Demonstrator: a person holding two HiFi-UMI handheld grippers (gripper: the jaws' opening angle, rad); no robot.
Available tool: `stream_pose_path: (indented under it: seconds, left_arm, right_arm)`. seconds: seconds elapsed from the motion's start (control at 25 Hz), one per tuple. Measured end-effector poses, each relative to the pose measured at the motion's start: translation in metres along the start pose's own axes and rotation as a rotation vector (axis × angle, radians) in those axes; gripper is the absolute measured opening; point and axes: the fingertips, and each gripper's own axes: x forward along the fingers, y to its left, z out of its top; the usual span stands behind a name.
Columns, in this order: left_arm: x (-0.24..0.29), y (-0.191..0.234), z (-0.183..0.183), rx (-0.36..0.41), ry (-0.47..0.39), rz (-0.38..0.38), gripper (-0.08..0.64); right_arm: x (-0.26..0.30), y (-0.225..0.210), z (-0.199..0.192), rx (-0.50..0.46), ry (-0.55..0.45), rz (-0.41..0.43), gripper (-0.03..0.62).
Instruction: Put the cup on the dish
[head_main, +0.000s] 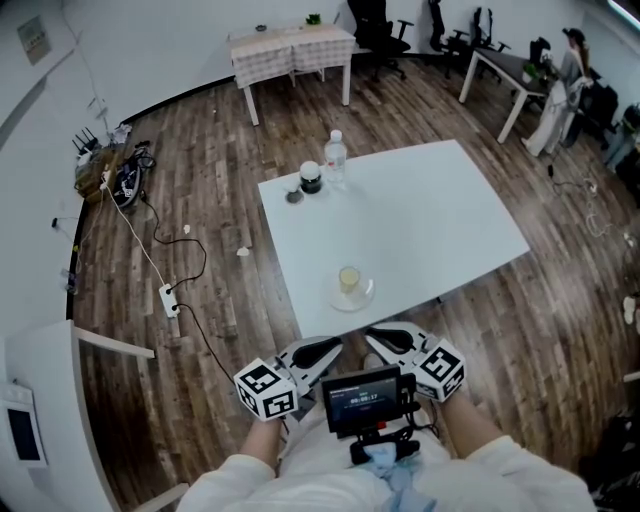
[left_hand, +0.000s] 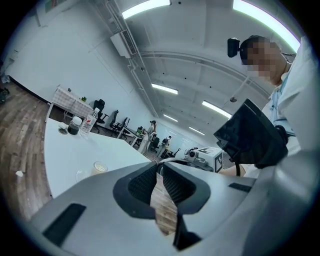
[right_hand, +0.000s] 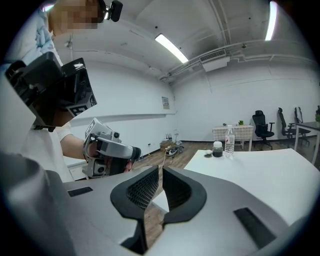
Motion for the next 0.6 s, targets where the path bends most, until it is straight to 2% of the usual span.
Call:
stream_pose_path:
  seconds: [0.32,0.6]
  left_arm:
    - [-0.013,-0.014,0.006,0.027,-0.027,-0.013,0.038]
    - [-0.015,-0.024,0.003,0.04,-0.019,-0.024,0.038]
  right_arm:
    - [-0.009,0.023,0.01,0.018,-0.049,0.008,0.048]
    - [-0.012,0.038,0.014,0.003,-0.054,0.011,0.048]
